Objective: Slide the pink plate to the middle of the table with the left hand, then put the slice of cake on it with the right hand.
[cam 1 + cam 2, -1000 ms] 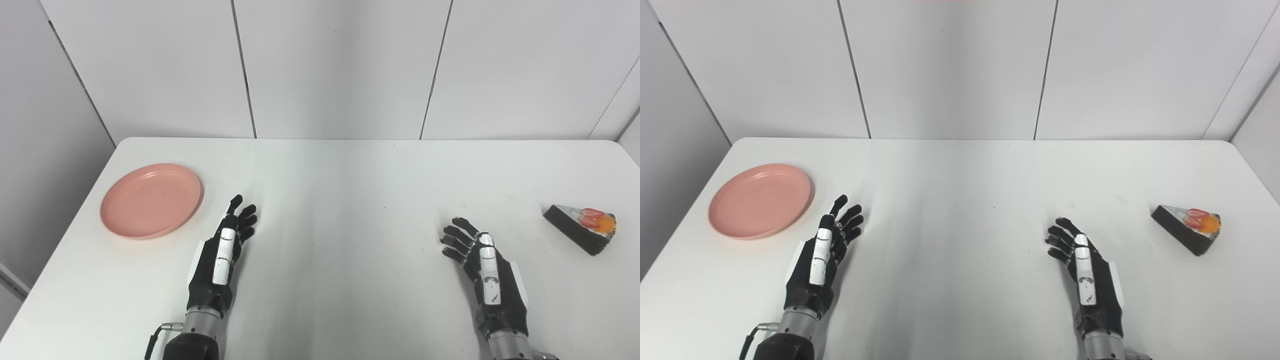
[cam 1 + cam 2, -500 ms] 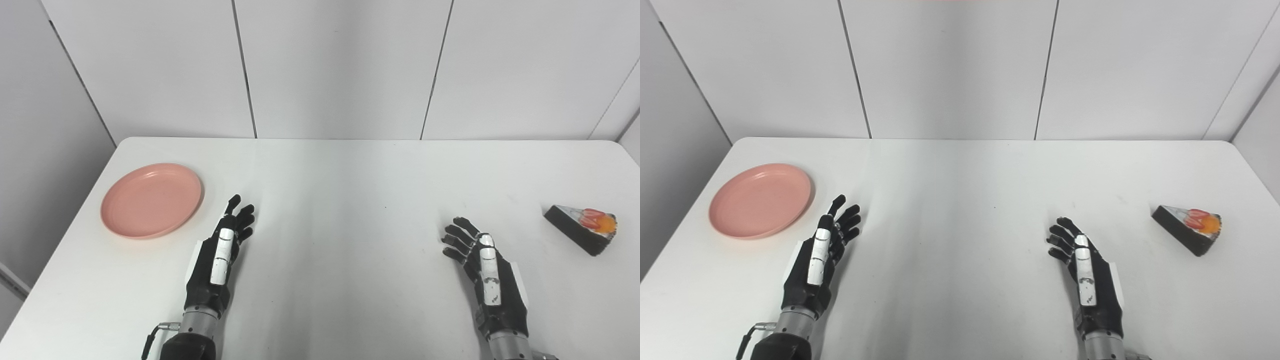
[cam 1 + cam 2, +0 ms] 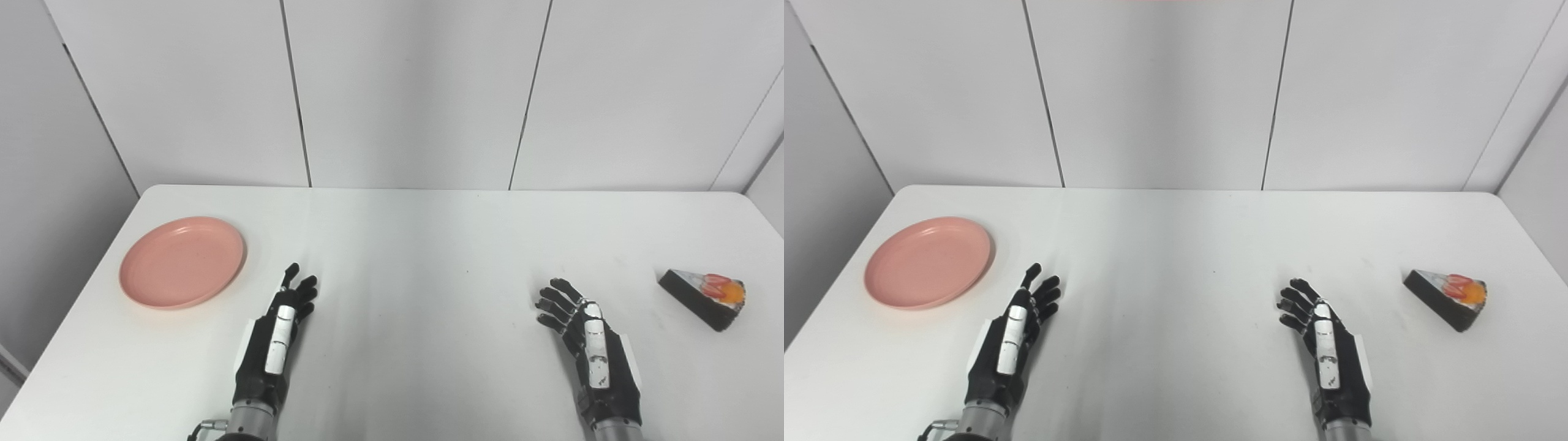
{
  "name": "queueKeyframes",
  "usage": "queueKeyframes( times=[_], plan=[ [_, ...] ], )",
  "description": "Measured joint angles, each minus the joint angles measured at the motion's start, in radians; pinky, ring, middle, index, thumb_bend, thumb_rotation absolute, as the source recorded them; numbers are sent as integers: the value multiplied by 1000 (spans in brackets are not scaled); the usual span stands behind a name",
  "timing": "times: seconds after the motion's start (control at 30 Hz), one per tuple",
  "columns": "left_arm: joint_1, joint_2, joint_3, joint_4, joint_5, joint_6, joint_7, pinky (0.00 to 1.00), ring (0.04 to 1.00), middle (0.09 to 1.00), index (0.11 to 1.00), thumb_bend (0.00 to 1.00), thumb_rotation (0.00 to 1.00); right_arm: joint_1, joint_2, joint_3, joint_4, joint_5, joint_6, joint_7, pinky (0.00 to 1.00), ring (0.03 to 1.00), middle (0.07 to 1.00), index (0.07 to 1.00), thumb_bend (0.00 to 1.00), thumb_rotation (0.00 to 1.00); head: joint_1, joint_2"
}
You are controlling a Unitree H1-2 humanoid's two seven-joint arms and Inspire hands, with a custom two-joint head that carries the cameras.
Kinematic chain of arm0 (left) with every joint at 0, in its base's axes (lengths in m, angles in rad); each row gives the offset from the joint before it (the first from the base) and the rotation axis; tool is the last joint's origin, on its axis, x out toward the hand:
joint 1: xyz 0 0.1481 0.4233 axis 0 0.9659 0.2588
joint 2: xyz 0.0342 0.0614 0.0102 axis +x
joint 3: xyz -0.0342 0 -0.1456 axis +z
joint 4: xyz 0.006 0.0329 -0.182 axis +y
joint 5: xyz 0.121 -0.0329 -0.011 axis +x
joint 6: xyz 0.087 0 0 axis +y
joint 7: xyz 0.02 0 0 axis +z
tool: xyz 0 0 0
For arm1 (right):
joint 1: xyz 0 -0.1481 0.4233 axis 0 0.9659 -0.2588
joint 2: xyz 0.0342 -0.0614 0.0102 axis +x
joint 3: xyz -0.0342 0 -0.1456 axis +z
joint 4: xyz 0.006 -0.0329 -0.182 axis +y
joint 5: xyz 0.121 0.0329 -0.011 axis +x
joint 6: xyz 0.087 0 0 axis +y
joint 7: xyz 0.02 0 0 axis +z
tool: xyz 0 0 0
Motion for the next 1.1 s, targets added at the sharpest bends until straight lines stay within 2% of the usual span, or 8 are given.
queueKeyframes(
  times=[0.17,0.23,0.3,0.43,0.5,0.6,0.67,1.1],
  plan=[
    [-5,-4,-7,32,16,-53,5,916,911,901,959,794,991,-24,-20,-8,36,20,-40,9,758,774,771,787,819,1000,12,-20],
    [-9,-5,-8,38,18,-62,8,914,908,900,959,783,994,-25,-23,-9,43,25,-61,12,756,773,771,783,823,1000,23,-38],
    [-16,-6,-12,50,22,-66,11,910,905,899,958,775,998,-29,-24,-10,54,28,-67,14,756,772,770,778,823,1000,23,-38],
    [-29,-10,-21,71,38,-86,12,900,899,898,958,746,1000,-47,-30,-13,83,30,-90,19,756,768,763,767,812,1000,44,-83],
    [-34,-14,-23,81,40,-100,12,896,898,898,959,737,1000,-58,-35,-17,98,32,-113,20,759,768,762,766,806,1000,45,-83],
    [-48,-24,-25,105,53,-122,14,885,896,896,958,734,1000,-70,-45,-23,119,41,-137,22,763,769,763,765,800,1000,78,-121],
    [-55,-28,-24,116,59,-143,16,878,894,894,957,731,1000,-84,-50,-24,139,43,-156,26,765,777,772,768,807,1000,81,-132],
    [-71,-35,-16,148,58,-191,18,893,893,896,962,742,982,-117,-63,-32,197,53,-208,38,754,771,770,764,804,1000,87,-135]
  ],
)
